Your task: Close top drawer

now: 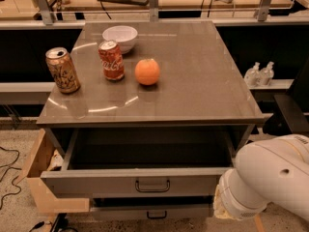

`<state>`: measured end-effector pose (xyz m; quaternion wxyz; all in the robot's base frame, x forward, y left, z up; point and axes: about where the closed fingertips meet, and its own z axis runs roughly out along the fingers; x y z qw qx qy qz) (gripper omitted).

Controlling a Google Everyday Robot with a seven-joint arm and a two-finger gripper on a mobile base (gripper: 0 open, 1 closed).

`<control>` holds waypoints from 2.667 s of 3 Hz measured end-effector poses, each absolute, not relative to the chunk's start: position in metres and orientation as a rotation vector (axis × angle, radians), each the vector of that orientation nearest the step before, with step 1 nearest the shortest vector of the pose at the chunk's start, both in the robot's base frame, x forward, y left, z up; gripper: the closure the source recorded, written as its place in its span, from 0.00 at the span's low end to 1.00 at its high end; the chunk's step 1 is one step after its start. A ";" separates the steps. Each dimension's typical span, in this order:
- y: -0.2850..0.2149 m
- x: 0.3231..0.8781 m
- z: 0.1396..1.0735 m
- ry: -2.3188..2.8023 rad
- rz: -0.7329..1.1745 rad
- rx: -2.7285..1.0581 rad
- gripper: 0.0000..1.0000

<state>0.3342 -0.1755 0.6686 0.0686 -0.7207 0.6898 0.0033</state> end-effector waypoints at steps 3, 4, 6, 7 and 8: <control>-0.159 0.384 0.608 1.931 -0.046 -2.245 1.00; -0.164 0.408 0.609 1.914 -0.107 -2.267 1.00; -0.173 0.454 0.620 1.889 -0.249 -2.306 1.00; -0.176 0.464 0.627 1.884 -0.289 -2.316 1.00; -0.183 0.460 0.636 1.911 -0.306 -2.281 1.00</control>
Offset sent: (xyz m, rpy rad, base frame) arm 0.0839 0.0175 -0.0952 -0.0051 -0.0990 0.1484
